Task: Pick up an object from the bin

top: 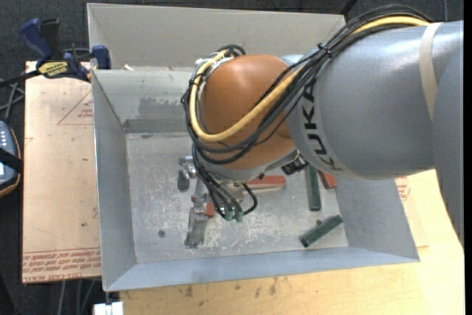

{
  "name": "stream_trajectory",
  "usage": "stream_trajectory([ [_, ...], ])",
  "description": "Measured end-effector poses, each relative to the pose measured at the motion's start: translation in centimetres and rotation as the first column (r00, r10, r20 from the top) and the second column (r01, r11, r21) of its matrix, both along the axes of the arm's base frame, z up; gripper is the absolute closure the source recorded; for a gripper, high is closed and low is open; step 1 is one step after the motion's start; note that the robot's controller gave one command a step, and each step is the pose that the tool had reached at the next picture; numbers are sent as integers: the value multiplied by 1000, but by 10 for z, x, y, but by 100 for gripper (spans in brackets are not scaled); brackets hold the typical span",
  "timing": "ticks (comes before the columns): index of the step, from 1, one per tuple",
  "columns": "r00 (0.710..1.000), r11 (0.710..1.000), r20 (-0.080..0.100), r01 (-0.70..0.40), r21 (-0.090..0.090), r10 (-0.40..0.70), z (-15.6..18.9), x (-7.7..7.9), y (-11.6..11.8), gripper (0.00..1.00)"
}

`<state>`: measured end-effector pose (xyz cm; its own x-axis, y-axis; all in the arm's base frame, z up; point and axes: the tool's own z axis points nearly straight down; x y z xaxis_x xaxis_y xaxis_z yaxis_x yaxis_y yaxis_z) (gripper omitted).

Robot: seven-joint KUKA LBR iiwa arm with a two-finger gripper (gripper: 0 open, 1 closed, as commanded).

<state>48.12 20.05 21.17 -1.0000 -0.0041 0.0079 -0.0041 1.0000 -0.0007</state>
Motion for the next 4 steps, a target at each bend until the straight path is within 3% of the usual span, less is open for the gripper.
stream_trajectory([
  [2, 1000, 1000, 6, -3, 1, 3, 4, 2, 0, 0],
  [3, 982, 982, 16, -188, 2, 188, -48, 30, -15, 0],
  [4, 925, 925, 11, -380, 1, 380, -109, 49, -57, 0],
])
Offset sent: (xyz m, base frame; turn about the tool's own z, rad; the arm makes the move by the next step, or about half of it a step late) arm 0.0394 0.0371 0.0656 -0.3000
